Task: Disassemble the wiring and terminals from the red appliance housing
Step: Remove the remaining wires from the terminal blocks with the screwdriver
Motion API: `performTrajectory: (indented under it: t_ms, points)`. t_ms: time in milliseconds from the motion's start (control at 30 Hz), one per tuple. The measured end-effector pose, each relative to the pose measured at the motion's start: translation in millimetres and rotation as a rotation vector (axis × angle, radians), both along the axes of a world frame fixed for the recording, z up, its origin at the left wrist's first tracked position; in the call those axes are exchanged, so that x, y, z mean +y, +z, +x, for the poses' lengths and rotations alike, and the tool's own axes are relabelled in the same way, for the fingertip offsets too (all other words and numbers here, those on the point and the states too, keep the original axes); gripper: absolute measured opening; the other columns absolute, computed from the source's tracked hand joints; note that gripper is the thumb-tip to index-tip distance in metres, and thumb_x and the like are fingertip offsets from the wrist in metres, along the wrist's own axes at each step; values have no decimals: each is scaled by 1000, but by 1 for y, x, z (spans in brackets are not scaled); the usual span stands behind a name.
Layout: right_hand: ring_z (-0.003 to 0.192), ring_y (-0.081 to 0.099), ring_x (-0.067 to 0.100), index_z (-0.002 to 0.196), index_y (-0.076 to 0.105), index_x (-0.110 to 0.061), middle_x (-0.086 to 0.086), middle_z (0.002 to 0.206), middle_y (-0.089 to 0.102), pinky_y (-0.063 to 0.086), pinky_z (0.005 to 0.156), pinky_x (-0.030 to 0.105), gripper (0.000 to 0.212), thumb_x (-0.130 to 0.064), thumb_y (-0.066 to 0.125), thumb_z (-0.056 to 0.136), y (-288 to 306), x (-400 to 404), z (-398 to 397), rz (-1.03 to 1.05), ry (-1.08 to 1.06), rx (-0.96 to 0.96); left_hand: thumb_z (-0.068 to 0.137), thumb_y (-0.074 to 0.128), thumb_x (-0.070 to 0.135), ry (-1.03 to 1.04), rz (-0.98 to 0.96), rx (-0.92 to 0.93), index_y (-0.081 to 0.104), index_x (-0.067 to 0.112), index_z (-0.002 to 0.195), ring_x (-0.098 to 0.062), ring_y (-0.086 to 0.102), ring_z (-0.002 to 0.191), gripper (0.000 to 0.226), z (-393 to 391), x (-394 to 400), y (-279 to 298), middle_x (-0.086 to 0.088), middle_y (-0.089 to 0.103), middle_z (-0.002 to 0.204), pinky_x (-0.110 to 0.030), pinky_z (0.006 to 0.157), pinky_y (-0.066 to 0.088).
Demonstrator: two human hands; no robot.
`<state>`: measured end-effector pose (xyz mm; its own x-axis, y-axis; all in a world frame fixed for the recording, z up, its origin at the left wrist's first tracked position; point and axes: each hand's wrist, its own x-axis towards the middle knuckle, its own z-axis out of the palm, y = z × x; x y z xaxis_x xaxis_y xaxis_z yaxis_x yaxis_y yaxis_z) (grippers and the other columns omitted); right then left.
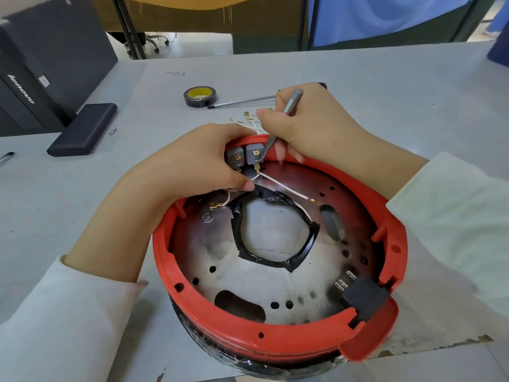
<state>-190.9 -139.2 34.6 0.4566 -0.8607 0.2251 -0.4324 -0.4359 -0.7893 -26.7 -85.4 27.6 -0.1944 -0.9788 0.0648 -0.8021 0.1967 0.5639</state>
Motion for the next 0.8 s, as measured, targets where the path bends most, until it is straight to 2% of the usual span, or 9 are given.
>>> performTrajectory:
  t_ms: [200,367,433,567,667,800]
  points:
    - [28,42,14,53,40,-13,9,44,59,39,44,18,37,-16,51,89,-3,-2,6,-16,-45,10,66,82,23,26,13,-26,57,32,120,7,57,83,60,0,0,0,16,64,99,-9,72,43]
    - [30,41,18,49,40,-12,6,40,56,34,38,14,35,-13,51,82,1,-6,7,22,-52,30,66,82,25,34,18,-51,58,29,116,8,57,74,56,0,0,0,17,64,90,-12,66,44]
    - [29,40,17,48,39,-12,7,40,55,33,37,15,34,-12,50,81,1,-6,8,20,-62,35,66,82,25,31,15,-64,58,25,117,4,59,77,56,0,-1,0,13,64,94,-14,71,45]
    - [29,39,17,47,41,-11,12,45,57,33,37,15,35,-11,49,81,2,-5,8,24,-61,41,66,82,26,34,17,-78,57,25,120,-10,61,90,60,-1,0,0,8,65,103,-31,84,49]
    - [26,38,13,46,42,-10,5,39,54,32,36,13,37,-11,48,83,6,-5,7,44,-44,68,66,82,26,36,18,-80,57,26,122,-8,60,89,62,-1,1,1,9,65,103,-24,80,47]
    - [25,35,11,49,43,-10,-1,33,50,31,35,12,36,-12,48,84,8,-6,9,49,-49,75,66,83,26,42,17,-72,57,29,121,3,58,84,61,0,0,1,11,65,98,-14,74,43]
